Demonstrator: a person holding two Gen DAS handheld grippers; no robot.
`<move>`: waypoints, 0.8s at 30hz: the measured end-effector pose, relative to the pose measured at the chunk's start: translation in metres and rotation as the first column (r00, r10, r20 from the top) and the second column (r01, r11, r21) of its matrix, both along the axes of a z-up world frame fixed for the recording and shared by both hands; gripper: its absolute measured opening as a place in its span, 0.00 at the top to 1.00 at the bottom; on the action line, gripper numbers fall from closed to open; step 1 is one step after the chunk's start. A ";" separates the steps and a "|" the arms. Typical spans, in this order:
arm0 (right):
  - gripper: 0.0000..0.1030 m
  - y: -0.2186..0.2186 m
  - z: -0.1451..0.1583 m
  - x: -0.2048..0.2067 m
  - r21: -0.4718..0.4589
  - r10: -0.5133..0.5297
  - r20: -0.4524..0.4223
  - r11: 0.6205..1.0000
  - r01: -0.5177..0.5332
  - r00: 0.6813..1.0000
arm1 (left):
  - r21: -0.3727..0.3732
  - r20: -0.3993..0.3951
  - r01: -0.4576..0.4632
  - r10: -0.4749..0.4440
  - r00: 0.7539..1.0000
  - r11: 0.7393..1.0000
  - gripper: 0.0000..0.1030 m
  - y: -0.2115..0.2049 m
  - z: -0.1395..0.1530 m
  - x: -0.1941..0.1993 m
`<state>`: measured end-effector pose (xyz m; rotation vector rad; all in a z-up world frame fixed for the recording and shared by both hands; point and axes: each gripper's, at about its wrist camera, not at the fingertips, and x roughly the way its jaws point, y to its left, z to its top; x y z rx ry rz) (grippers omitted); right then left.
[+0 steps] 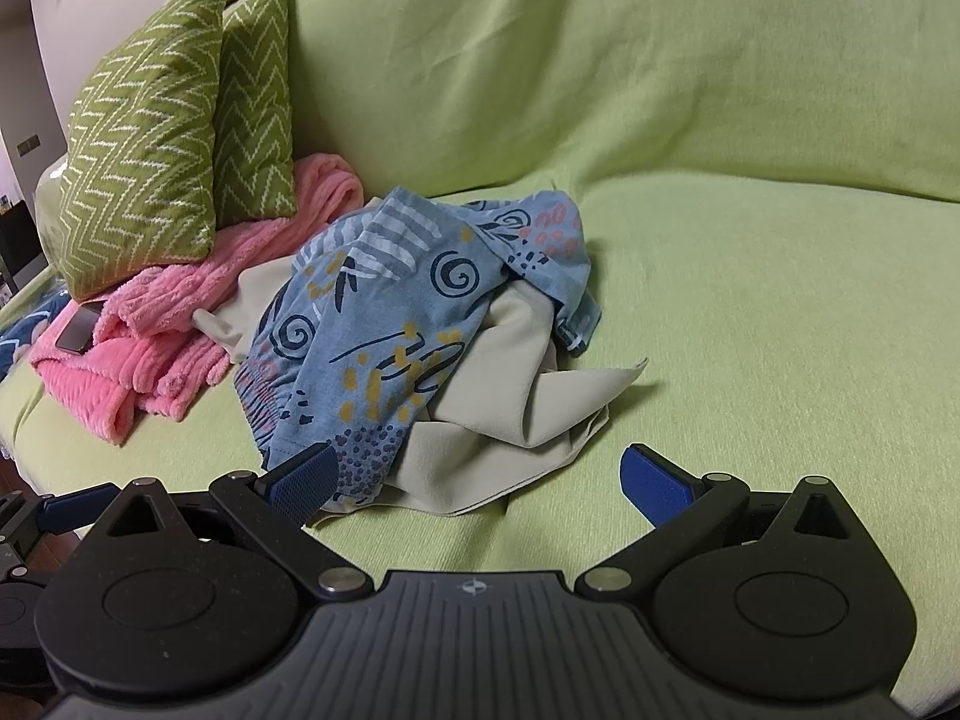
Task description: Fold clothes
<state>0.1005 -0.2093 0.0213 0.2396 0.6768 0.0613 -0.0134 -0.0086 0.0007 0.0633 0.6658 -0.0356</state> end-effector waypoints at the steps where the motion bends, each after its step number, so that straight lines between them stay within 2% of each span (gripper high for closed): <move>1: 0.00 0.000 0.000 0.000 0.001 0.000 0.000 1.000 0.000 1.000 | 0.000 0.000 0.000 0.000 1.000 1.000 0.01 0.000 0.000 0.000; 24: 0.00 -0.002 -0.002 0.001 0.006 0.004 0.001 1.000 -0.004 1.000 | -0.001 -0.004 0.017 -0.017 1.000 1.000 0.01 0.000 0.001 0.000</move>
